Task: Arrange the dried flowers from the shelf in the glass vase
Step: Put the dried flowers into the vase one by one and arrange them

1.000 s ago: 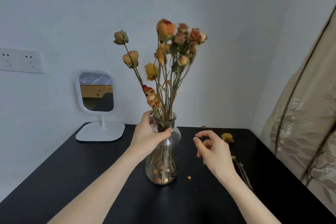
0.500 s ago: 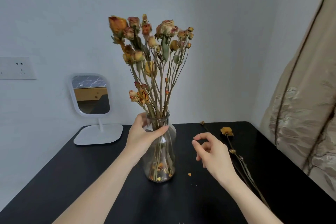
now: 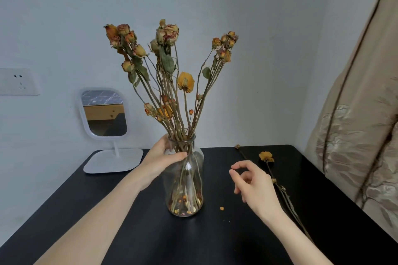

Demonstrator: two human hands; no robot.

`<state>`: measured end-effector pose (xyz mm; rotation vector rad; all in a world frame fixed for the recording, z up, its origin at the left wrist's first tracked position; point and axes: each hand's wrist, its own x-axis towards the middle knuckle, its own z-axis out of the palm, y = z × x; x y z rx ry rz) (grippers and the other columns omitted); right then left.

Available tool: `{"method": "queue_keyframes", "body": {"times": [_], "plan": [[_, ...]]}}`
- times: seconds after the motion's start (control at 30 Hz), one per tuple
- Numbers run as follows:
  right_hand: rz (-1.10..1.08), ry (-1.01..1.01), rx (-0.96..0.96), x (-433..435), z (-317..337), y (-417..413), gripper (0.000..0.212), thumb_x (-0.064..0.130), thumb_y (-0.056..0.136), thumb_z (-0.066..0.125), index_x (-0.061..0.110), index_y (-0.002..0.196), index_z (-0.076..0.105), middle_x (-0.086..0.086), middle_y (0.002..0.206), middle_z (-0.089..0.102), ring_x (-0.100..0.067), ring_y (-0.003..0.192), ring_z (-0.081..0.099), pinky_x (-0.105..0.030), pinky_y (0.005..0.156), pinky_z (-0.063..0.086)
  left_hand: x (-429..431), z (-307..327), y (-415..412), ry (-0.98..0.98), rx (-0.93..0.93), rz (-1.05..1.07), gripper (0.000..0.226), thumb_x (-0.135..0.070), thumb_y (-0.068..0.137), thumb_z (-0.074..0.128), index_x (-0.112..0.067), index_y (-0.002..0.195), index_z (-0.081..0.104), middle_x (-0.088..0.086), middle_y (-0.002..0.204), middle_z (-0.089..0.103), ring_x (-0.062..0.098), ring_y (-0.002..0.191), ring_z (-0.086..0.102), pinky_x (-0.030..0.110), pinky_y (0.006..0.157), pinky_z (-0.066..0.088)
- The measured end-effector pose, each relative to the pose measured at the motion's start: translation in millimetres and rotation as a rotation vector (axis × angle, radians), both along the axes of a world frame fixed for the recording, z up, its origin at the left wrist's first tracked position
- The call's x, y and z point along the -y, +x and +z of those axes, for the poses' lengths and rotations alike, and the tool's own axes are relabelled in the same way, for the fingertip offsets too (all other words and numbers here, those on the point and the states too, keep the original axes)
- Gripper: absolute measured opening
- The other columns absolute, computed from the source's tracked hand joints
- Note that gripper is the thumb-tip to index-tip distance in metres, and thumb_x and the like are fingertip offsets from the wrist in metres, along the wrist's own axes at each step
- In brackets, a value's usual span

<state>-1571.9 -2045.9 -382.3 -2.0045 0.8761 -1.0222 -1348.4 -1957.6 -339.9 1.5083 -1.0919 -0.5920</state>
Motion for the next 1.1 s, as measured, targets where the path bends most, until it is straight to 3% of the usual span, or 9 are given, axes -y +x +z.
{"method": "queue_keyframes", "body": {"times": [0.13, 0.23, 0.33, 0.4, 0.53, 0.67, 0.8, 1.0, 1.1], "plan": [[-0.003, 0.016, 0.02, 0, 2, -4, 0.007, 0.025, 0.089, 0.06, 0.026, 0.096, 0.059, 0.002, 0.052, 0.062, -0.004, 0.038, 0.049, -0.012, 0.043, 0.041, -7, -1, -5, 0.042, 0.019, -0.009, 0.049, -0.035, 0.073, 0.075, -0.041, 0.113, 0.047, -0.024, 0.117, 0.051, 0.005, 0.12, 0.043, 0.029, 0.103, 0.031], [-0.016, 0.011, 0.005, 2, 3, -8, 0.008, 0.025, 0.089, 0.06, 0.025, 0.097, 0.059, 0.001, 0.051, 0.061, -0.003, 0.038, 0.05, -0.011, 0.043, 0.041, -19, -7, -19, -0.005, 0.071, 0.144, 0.066, -0.042, 0.069, 0.074, -0.033, 0.125, 0.041, -0.021, 0.121, 0.045, 0.002, 0.117, 0.038, 0.027, 0.101, 0.03], [-0.048, 0.006, -0.045, 8, 4, -15, 0.009, 0.025, 0.09, 0.059, 0.025, 0.098, 0.058, 0.001, 0.054, 0.062, -0.001, 0.04, 0.052, -0.009, 0.045, 0.042, -38, -23, -42, -0.19, 0.191, 0.419, 0.039, -0.025, 0.079, 0.071, -0.028, 0.11, 0.047, -0.017, 0.111, 0.05, 0.0, 0.102, 0.047, 0.024, 0.093, 0.037], [-0.083, 0.017, -0.073, 13, 3, -21, 0.009, 0.026, 0.09, 0.06, 0.024, 0.099, 0.058, 0.002, 0.057, 0.063, -0.001, 0.042, 0.054, -0.01, 0.049, 0.043, -51, -36, -60, -0.25, 0.304, 0.49, 0.029, -0.014, 0.082, 0.067, -0.029, 0.096, 0.047, -0.015, 0.099, 0.051, 0.004, 0.092, 0.052, 0.018, 0.083, 0.04], [-0.208, 0.046, -0.099, 28, 0, -40, 0.009, 0.025, 0.09, 0.06, 0.021, 0.097, 0.06, 0.003, 0.062, 0.065, -0.004, 0.047, 0.056, -0.015, 0.053, 0.042, -60, -57, -94, -0.207, 0.384, 0.27, 0.025, -0.006, 0.082, 0.064, -0.028, 0.087, 0.053, -0.005, 0.085, 0.053, 0.008, 0.081, 0.051, 0.009, 0.07, 0.041], [-0.34, 0.117, -0.124, 52, -4, -70, 0.011, 0.022, 0.089, 0.06, 0.017, 0.098, 0.062, 0.001, 0.068, 0.066, -0.008, 0.062, 0.061, -0.02, 0.057, 0.044, -35, -67, -125, -0.008, 0.433, 0.004, 0.021, -0.018, 0.087, 0.06, -0.037, 0.09, 0.05, -0.007, 0.083, 0.051, 0.003, 0.074, 0.05, 0.016, 0.071, 0.045], [-0.406, 0.14, -0.276, 73, -12, -100, 0.015, 0.023, 0.088, 0.061, 0.015, 0.1, 0.064, 0.002, 0.07, 0.063, -0.008, 0.068, 0.059, -0.018, 0.054, 0.038, 7, -73, -154, 0.211, 0.453, -0.17, 0.012, -0.024, 0.088, 0.054, -0.036, 0.092, 0.052, -0.01, 0.078, 0.052, 0.003, 0.062, 0.047, 0.024, 0.07, 0.046], [-0.323, 0.255, -0.515, 87, -23, -116, 0.017, 0.031, 0.085, 0.065, 0.016, 0.093, 0.064, 0.002, 0.077, 0.061, -0.014, 0.076, 0.06, -0.025, 0.067, 0.044, 77, -75, -191, 0.371, 0.403, -0.089, 0.007, -0.025, 0.087, 0.054, -0.026, 0.083, 0.06, -0.01, 0.077, 0.059, 0.012, 0.079, 0.06, 0.033, 0.079, 0.052], [-0.265, 0.278, -0.607, 83, -29, -112, 0.02, 0.037, 0.083, 0.067, 0.02, 0.081, 0.057, 0.002, 0.08, 0.061, -0.013, 0.076, 0.06, -0.026, 0.066, 0.045, 104, -75, -196, 0.431, 0.432, 0.017, 0.012, -0.029, 0.089, 0.055, -0.022, 0.081, 0.061, -0.006, 0.081, 0.061, 0.016, 0.08, 0.061, 0.03, 0.071, 0.049]]}}
